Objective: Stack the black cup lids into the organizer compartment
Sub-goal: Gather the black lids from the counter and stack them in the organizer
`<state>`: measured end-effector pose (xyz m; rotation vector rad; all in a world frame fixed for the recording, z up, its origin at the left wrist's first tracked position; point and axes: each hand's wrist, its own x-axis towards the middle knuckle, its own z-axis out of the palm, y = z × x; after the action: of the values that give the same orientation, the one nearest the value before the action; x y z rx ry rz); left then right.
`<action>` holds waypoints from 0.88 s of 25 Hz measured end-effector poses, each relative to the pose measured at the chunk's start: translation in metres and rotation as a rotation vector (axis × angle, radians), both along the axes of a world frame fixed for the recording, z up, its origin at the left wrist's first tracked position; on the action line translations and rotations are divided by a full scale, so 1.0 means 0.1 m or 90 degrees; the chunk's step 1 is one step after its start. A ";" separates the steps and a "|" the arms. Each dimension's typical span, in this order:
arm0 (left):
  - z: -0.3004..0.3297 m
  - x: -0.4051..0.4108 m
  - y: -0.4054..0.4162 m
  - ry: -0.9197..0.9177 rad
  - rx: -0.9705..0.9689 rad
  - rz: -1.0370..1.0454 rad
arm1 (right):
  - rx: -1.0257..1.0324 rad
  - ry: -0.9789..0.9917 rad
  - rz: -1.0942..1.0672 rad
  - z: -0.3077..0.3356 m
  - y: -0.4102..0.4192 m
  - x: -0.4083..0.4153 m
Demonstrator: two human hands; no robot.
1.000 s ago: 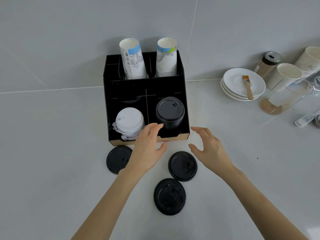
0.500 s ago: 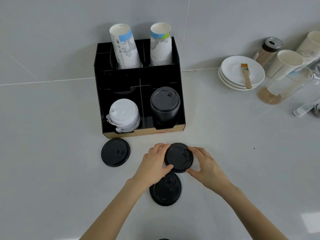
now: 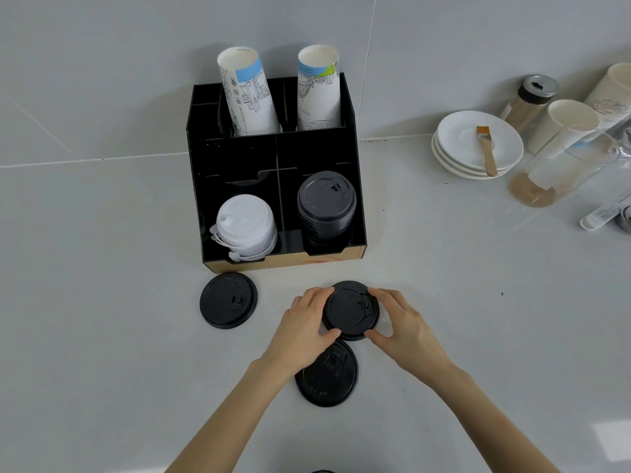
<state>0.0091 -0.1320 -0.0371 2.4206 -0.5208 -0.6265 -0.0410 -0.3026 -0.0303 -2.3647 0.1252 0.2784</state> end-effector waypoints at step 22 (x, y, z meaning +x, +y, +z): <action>0.74 0.70 0.06 -0.207 -0.215 0.153 | 0.011 -0.198 0.130 0.83 -0.15 1.05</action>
<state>0.0787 -0.1259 0.0367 2.2197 -0.4159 -0.0344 0.0643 -0.3176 0.0524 -2.3737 -0.2658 0.0058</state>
